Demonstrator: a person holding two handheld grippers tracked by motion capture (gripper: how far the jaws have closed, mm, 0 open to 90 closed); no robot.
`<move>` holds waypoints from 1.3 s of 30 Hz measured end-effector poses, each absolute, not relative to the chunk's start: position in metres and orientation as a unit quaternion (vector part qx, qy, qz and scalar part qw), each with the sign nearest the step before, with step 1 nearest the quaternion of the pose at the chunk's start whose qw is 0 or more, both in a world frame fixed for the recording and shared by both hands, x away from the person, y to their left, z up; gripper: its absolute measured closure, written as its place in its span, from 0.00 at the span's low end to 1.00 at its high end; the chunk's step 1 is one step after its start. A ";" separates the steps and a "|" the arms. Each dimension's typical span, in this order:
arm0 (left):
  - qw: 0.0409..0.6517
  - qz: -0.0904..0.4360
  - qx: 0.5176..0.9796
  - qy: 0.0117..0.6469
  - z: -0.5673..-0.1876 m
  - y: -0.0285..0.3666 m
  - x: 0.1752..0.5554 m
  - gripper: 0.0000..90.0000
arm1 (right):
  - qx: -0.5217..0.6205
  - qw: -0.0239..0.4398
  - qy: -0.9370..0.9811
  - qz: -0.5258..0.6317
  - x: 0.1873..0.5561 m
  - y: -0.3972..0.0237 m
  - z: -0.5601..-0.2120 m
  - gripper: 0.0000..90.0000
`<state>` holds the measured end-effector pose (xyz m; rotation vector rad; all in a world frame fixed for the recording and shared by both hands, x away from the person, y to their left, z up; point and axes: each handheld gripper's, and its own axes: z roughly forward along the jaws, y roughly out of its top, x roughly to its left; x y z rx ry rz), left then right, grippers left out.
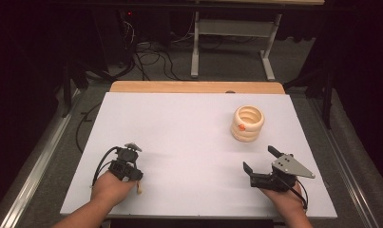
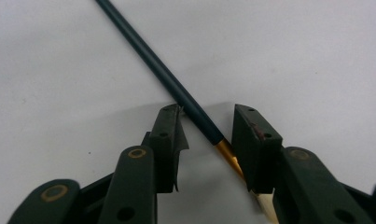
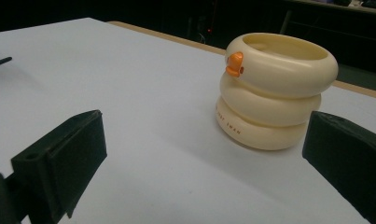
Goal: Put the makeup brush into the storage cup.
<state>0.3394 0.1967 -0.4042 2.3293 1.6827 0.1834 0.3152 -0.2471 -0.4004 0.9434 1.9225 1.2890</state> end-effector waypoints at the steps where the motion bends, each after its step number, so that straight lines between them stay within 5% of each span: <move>1: 0.131 0.062 0.803 0.578 -0.404 0.197 0.340 0.72 | 0.360 0.314 0.729 0.490 0.315 -0.247 -0.401 0.01; 11: 0.123 0.039 0.814 0.567 -0.403 0.205 0.345 0.85 | 0.357 0.316 0.730 0.489 0.315 -0.247 -0.400 0.01; 39: 0.097 0.010 0.837 0.538 -0.401 0.207 0.357 0.92 | 0.358 0.316 0.730 0.489 0.315 -0.247 -0.400 0.01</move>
